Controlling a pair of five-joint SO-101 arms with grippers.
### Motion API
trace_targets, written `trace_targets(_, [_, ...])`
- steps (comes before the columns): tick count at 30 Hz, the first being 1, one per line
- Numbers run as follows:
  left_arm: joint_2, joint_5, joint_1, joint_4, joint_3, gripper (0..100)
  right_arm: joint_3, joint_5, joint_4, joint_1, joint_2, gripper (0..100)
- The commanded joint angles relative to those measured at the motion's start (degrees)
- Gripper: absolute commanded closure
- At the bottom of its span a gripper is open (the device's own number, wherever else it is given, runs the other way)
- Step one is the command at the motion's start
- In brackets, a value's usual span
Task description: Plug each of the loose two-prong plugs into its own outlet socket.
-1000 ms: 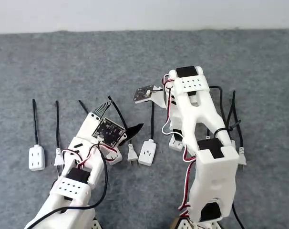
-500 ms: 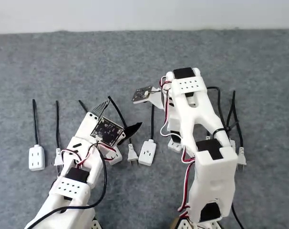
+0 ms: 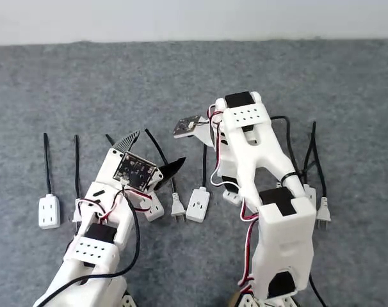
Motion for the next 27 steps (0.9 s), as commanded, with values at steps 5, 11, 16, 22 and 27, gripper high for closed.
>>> trace_targets(5, [-1.05,1.05,-0.35,-1.76,-2.95,59,-0.09,-3.43,1.45,-2.24,-0.57,98.9])
trace_targets(11, [-0.97,1.05,-0.44,-1.76,-3.03,59,-0.09,-5.27,1.36,-2.24,-1.01,98.9])
trace_targets(16, [-0.79,1.05,-0.44,-1.76,-3.03,59,-0.35,-9.93,0.48,-1.98,-1.1,98.9])
trace_targets(22, [-0.79,1.05,-0.44,-1.76,-3.03,59,0.0,-14.86,-0.66,-1.89,-0.48,98.9])
trace_targets(27, [-0.79,1.05,-0.44,-1.76,-3.03,59,1.58,-17.32,-3.12,-1.8,-0.57,98.9])
